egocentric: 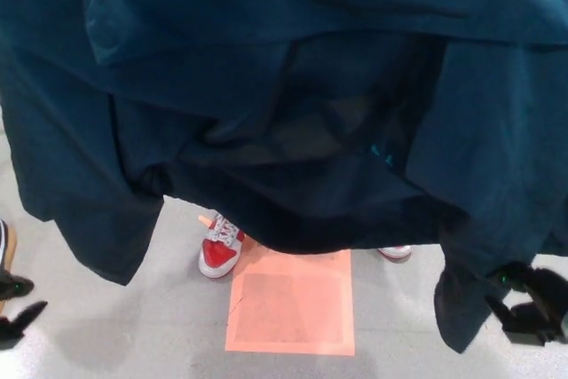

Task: A person hands a coat to the robot and the robot grabs it with both hands and holds it while the person wears the coat.

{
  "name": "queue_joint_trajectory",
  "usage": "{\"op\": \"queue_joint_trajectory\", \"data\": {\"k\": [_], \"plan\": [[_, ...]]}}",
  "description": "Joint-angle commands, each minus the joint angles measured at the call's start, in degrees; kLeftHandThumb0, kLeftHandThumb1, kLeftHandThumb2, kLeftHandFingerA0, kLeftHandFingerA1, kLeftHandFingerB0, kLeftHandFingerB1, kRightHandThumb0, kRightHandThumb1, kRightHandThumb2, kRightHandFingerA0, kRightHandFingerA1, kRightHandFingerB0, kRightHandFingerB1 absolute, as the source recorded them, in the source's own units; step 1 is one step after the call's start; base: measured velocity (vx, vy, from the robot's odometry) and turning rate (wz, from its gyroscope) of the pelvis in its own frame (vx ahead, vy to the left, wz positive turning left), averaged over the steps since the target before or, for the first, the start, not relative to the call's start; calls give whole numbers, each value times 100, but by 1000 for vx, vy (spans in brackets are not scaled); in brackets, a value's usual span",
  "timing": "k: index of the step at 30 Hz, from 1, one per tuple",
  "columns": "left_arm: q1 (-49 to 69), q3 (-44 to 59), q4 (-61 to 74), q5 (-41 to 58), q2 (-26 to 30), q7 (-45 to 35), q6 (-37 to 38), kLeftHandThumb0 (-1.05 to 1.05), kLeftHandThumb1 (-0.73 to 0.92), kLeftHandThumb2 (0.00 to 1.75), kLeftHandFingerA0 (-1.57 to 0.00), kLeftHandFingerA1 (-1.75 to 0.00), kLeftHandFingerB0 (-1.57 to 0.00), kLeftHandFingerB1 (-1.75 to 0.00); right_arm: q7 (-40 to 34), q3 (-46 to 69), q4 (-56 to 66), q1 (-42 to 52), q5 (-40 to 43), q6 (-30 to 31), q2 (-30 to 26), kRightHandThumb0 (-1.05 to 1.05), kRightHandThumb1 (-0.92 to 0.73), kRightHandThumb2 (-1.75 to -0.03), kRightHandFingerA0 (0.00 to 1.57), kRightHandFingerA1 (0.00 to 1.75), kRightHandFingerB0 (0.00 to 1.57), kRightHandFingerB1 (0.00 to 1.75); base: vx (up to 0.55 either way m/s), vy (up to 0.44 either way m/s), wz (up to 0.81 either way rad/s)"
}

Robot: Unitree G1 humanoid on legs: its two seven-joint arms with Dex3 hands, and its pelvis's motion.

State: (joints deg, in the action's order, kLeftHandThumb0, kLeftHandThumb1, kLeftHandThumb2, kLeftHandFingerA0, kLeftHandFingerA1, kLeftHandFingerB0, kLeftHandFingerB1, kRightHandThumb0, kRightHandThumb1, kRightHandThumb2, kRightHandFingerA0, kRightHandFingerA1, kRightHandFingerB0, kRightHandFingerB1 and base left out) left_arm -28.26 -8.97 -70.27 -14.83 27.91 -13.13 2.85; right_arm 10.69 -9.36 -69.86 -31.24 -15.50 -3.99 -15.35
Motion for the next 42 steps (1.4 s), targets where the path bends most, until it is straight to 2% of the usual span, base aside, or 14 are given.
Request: {"op": "queue_joint_trajectory", "data": {"k": [1, 3, 4, 16, 18, 20, 23, 25, 27, 33, 35, 36, 41, 42], "plan": [[64, -113, -190, -117, 181, -429, 607, -64, 84, 66, -31, -33, -28, -31, 145, 10, -120, 66, 13, -480, -146, -63, -91, -67, 21, 31, 21, 29, 122, -9, 1], [68, -91, -147, -79, 215, -462, 606, -64, 84, 66, -29, -31, -27, -30, 94, 82, -19, 135, 85, -570, -168, -33, -58, -111, 1, 47, 1, 46, 116, -7, 2], [245, 41, 117, 62, 302, -416, 908, -64, 85, 66, -28, -31, -24, -29, 34, 287, 373, 387, 291, -951, -240, -69, -89, -67, 21, 31, 18, 28, 113, -6, 1], [2435, 1009, 4526, 915, 720, -711, 2157, -87, 71, 98, -17, -41, -12, -38, -38, 1133, 5460, 3003, 955, -1808, -210, -77, -86, -66, 30, 34, 23, 30, 110, -9, 1], [2700, 1092, 5162, 979, 744, -778, 2133, -38, 42, 104, 0, -48, 0, -47, -55, 1191, 5974, 3241, 976, -1764, -174, -79, -86, -66, 31, 35, 24, 30, 99, -12, 1], [3012, 1250, 6035, 891, 784, -665, 2248, -84, 90, 68, -22, -29, -18, -27, -76, 1269, 6481, 3446, 1095, -1963, -99, -78, -84, -66, 33, 36, 28, 32, 97, -13, 2], [3521, 1609, 7438, 1032, 737, -630, 2361, -85, 92, 69, -25, -31, -21, -28, -258, 1388, 7269, 3700, 1146, -2383, 28, -80, -71, -108, 34, 51, 21, 43, 94, -14, 1], [3712, 1784, 8007, 1172, 667, -609, 2453, -88, 92, 69, -25, -30, -22, -28, -440, 1467, 7537, 3744, 1004, -2744, 66, -76, -86, -66, 39, 36, 34, 32, 93, -16, 2], [3825, 1940, 8468, 1272, 634, -609, 2453, -90, 92, 72, -25, -31, -21, -28, -561, 1553, 7734, 3722, 944, -2992, 106, -77, -70, -108, 35, 53, 21, 44, 88, -16, 2], [3756, 2386, 9411, 1728, 483, -429, 3077, -89, 91, 68, -19, -28, -21, -29, -860, 1994, 8572, 3520, 756, -3455, 172, -78, -87, -68, 35, 33, 30, 30, 41, -8, 1], [3533, 2558, 9649, 1765, 408, -269, 3278, -38, 41, 105, 0, -49, 0, -47, -950, 2185, 8889, 3388, 778, -3454, 220, -81, -87, -67, 32, 32, 29, 30, 0, 0, 0], [3416, 2656, 9757, 1746, 394, -195, 3349, -86, 74, 113, -7, -38, -8, -40, -1007, 2279, 9094, 3350, 725, -3397, 244, -87, -81, -74, 29, 34, 24, 31, 0, 0, 0], [2768, 2787, 9824, 1773, 83, 169, 3460, -89, 92, 69, -16, -28, -14, -26, -1226, 2517, 9490, 2887, 620, -3364, 386, -79, -92, -68, 26, 36, 23, 32, 0, 0, 0], [2542, 2822, 9702, 1648, 92, 228, 3542, -94, 81, 117, -5, -40, -5, -35, -1252, 2569, 9448, 2774, 549, -3358, 353, -79, -92, -68, 27, 37, 23, 31, 0, 0, 0]]}}
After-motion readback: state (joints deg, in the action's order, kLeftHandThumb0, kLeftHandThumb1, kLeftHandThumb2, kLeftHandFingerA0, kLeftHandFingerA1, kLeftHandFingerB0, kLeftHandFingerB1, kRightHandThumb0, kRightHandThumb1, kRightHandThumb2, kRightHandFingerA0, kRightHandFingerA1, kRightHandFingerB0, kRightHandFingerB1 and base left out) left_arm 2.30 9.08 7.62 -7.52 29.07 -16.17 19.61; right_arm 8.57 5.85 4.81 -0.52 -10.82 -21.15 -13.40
